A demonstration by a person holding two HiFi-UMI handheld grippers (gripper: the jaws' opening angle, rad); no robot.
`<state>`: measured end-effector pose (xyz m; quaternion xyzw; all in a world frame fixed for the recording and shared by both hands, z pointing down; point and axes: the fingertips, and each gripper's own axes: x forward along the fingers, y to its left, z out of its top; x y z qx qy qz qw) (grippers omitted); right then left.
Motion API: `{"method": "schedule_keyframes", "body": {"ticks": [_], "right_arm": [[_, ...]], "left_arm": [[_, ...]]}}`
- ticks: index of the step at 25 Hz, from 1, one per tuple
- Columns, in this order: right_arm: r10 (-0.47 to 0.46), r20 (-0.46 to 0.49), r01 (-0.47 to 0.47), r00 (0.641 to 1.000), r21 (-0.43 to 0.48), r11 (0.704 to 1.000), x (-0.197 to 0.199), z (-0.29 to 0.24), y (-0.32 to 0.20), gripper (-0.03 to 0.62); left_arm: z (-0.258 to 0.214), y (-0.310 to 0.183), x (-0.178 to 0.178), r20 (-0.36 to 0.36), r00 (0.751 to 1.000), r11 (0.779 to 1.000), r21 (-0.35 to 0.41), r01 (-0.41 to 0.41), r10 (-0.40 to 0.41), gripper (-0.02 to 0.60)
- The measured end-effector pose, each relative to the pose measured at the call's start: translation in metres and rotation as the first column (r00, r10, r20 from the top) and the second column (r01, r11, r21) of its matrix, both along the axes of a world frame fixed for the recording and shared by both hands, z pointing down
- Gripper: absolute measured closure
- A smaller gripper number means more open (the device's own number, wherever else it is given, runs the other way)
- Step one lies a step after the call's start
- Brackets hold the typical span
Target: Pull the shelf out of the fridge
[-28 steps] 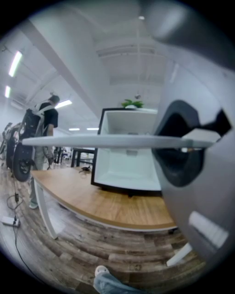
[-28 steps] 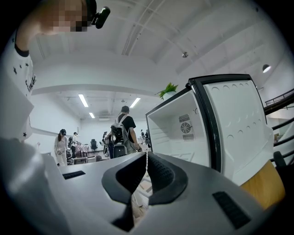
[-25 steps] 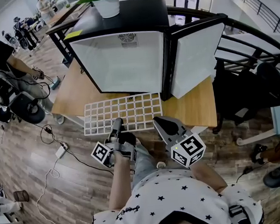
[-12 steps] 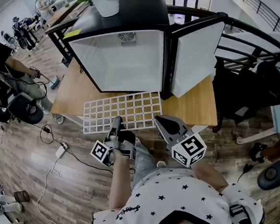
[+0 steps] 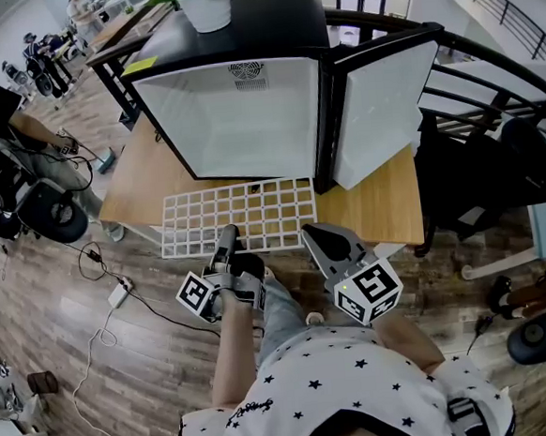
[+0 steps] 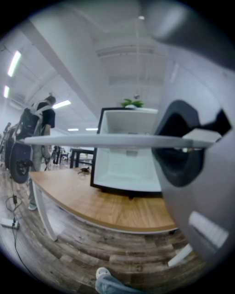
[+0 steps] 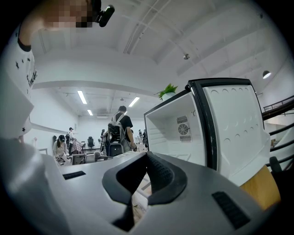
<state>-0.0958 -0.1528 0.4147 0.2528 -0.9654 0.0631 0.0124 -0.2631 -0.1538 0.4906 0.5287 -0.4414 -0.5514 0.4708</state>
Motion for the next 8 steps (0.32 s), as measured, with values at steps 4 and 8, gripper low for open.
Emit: {"method": "schedule_keyframes", "body": {"ticks": [4, 8], "right_arm": [[-0.002, 0.003, 0.002, 1.000, -0.001, 1.000, 0.0006, 0.0002, -0.0012, 0.574], [-0.005, 0.004, 0.005, 1.000, 0.004, 1.000, -0.0008, -0.0001, 0.0012, 0.574]], "left_arm": [[0.0007, -0.0009, 0.0006, 0.002, 1.000, 1.000, 0.002, 0.001, -0.001, 0.549], [-0.0002, 0.0007, 0.0015, -0.008, 1.000, 1.000, 0.006, -0.002, 0.002, 0.549]]}}
